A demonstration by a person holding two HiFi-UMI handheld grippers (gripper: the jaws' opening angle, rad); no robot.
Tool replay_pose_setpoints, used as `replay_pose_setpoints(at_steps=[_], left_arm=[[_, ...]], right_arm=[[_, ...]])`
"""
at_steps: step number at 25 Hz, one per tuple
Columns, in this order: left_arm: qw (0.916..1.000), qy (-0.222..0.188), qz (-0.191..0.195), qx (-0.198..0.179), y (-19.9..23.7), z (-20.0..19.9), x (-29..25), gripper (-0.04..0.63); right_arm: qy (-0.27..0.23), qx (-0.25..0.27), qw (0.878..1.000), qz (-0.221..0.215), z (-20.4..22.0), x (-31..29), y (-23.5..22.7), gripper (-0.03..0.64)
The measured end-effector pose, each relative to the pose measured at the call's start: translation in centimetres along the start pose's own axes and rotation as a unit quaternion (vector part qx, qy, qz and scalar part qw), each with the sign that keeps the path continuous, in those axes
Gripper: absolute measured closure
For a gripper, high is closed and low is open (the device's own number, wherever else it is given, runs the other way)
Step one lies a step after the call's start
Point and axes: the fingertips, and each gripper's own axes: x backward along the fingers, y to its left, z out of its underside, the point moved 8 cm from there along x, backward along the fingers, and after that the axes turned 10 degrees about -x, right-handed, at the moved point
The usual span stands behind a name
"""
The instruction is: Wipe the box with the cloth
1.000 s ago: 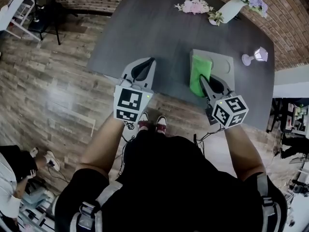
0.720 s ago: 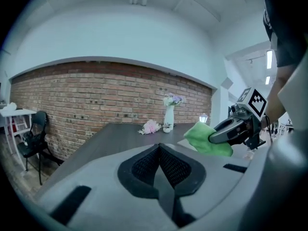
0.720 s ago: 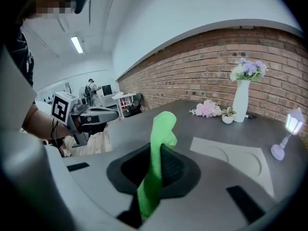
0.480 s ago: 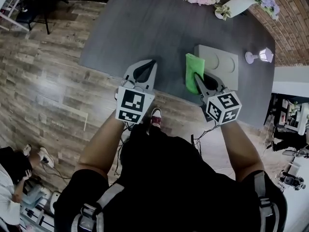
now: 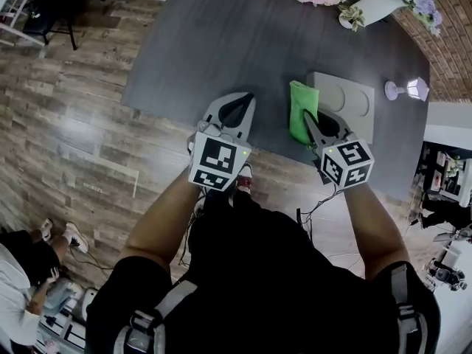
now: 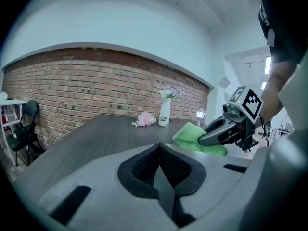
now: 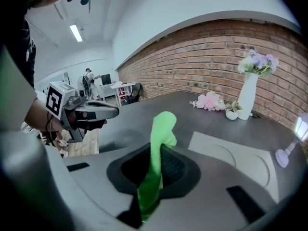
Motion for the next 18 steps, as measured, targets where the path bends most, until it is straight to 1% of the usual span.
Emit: replay_pose_setpoints(at_steps=[9, 18], left_arm=[[0.9999, 0.013, -0.006, 0.003, 1.0, 0.2, -0.8, 0.586], [0.9997, 0.019, -0.015, 0.004, 1.6, 0.1, -1.1, 0.586]], right_arm=[[-0.006, 0.009, 1.000, 0.004, -1.8, -2.0, -2.4, 0.578], [-0.019, 0.036, 0.999, -0.001, -4.7, -4.5, -3.9, 0.578]])
